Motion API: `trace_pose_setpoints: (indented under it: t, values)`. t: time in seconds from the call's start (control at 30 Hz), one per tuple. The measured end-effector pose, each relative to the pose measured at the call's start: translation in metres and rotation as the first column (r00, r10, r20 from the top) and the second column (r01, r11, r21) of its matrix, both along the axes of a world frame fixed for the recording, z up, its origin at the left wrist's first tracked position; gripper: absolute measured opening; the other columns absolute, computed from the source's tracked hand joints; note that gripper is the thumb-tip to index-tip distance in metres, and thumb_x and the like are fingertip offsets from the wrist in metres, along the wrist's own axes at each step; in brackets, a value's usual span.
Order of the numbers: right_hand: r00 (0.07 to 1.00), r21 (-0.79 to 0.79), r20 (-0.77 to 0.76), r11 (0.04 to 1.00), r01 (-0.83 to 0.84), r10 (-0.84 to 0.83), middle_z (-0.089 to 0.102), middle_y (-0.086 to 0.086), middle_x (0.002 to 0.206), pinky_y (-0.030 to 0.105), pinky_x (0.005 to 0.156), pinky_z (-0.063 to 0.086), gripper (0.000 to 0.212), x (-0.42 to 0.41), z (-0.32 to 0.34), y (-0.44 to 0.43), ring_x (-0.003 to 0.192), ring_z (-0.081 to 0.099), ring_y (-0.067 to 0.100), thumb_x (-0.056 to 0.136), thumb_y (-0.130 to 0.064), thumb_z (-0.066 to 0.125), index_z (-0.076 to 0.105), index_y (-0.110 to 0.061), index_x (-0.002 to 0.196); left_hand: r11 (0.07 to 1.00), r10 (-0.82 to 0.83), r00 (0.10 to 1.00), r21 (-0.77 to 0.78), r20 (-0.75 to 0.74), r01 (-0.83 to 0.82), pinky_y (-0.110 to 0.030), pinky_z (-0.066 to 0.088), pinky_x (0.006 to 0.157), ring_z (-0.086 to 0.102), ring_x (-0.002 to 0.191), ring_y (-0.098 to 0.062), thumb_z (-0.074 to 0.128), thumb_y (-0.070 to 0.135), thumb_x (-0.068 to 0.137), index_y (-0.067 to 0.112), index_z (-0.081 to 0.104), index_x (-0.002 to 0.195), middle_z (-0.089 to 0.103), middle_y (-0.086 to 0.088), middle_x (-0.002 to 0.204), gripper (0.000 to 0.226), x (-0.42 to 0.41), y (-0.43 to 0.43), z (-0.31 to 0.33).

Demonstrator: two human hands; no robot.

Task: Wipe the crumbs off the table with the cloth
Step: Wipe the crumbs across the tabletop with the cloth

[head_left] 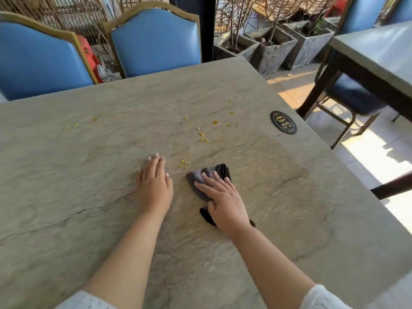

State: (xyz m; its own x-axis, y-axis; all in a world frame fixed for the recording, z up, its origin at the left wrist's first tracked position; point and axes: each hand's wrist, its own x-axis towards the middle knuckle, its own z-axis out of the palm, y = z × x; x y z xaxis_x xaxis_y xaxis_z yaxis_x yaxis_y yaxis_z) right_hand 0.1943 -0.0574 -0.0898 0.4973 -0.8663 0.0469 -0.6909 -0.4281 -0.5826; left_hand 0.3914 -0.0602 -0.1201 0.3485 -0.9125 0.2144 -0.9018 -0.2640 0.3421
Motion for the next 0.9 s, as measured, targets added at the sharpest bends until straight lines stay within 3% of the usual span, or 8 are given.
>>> trace_pose_setpoints:
  t: [0.1,0.17,0.33,0.43,0.6,0.7,0.77,0.9]
  values:
    - [0.972,0.157,0.232,0.985,-0.071,0.034,0.053,-0.015,0.136,0.014,0.114,0.016,0.057,-0.001,0.018,0.025,0.133,0.034,-0.004,0.077,-0.009,0.038,0.063,-0.031,0.123,1.000,-0.005,0.998,-0.012,-0.055,0.004,-0.054,0.027,0.110,0.041,0.136,-0.032,0.044,0.015,0.083,0.005,0.056,0.130,0.048,-0.012,0.144,0.050,0.001,0.000,0.002]
    - [0.946,0.084,0.291,0.988,0.126,-0.145,0.057,-0.011,0.133,0.023,0.113,0.026,0.056,-0.006,0.022,0.010,0.130,0.041,0.003,0.075,-0.007,0.041,0.065,-0.026,0.122,1.000,0.001,0.997,-0.012,-0.078,-0.002,-0.054,0.029,0.110,0.041,0.136,-0.032,0.050,0.011,0.083,0.005,0.056,0.129,0.048,-0.013,0.143,0.047,0.001,-0.002,0.004]
    - [0.829,0.003,-0.183,0.843,0.538,-0.529,0.016,0.000,0.159,0.039,0.120,-0.001,0.058,-0.009,0.007,-0.056,0.148,0.003,0.020,0.091,-0.020,0.039,0.028,-0.026,0.148,1.000,0.018,0.999,0.021,-0.030,-0.017,-0.051,0.034,0.106,0.046,0.131,-0.031,0.034,0.025,0.083,0.008,0.058,0.126,0.052,-0.010,0.139,0.053,0.000,-0.001,0.006]
    - [0.815,-0.046,-0.292,0.859,0.510,-0.500,0.000,-0.002,0.161,0.040,0.119,-0.006,0.059,0.010,-0.002,-0.071,0.147,-0.007,0.020,0.095,-0.029,0.031,0.014,-0.028,0.151,1.000,-0.002,0.999,0.010,-0.033,0.002,-0.052,0.036,0.105,0.048,0.129,-0.031,0.031,0.027,0.081,0.008,0.059,0.123,0.053,-0.009,0.137,0.054,0.003,-0.002,0.005]
    - [0.934,-0.073,-0.258,0.969,0.235,-0.246,0.005,-0.002,0.161,0.037,0.120,-0.004,0.061,0.047,0.002,-0.045,0.148,-0.004,0.019,0.093,-0.031,0.037,0.018,-0.027,0.151,0.998,-0.054,0.994,-0.022,-0.094,0.052,-0.055,0.031,0.110,0.046,0.131,-0.033,0.038,0.020,0.083,0.004,0.058,0.124,0.052,-0.013,0.137,0.049,0.008,-0.001,0.003]
    - [0.969,-0.086,-0.224,0.992,0.089,-0.106,0.005,-0.007,0.160,0.035,0.120,-0.005,0.063,0.042,0.002,0.003,0.147,-0.006,0.014,0.089,-0.029,0.034,0.020,-0.030,0.150,0.996,-0.087,0.958,-0.028,-0.272,0.083,-0.041,0.021,0.116,0.036,0.138,-0.030,0.052,0.008,0.087,0.003,0.052,0.132,0.042,-0.012,0.146,0.046,0.018,0.005,0.010]
    - [0.962,-0.080,-0.224,0.986,0.144,-0.159,0.003,-0.009,0.160,0.033,0.119,-0.007,0.063,0.035,-0.001,0.015,0.147,-0.008,0.011,0.090,-0.029,0.035,0.019,-0.032,0.150,0.997,-0.080,0.958,-0.020,-0.276,0.077,-0.038,0.027,0.115,0.037,0.137,-0.028,0.057,0.009,0.087,0.004,0.051,0.134,0.042,-0.010,0.147,0.048,0.030,0.020,0.016]
    - [0.875,-0.066,-0.251,0.909,0.412,-0.415,0.001,-0.001,0.161,0.038,0.119,-0.008,0.062,0.058,-0.002,-0.009,0.148,-0.007,0.019,0.093,-0.030,0.035,0.016,-0.027,0.151,0.999,0.006,1.000,0.042,-0.017,-0.006,-0.049,0.034,0.109,0.043,0.132,-0.031,0.041,0.037,0.086,0.007,0.054,0.133,0.045,-0.009,0.146,0.057,0.059,0.058,0.017]
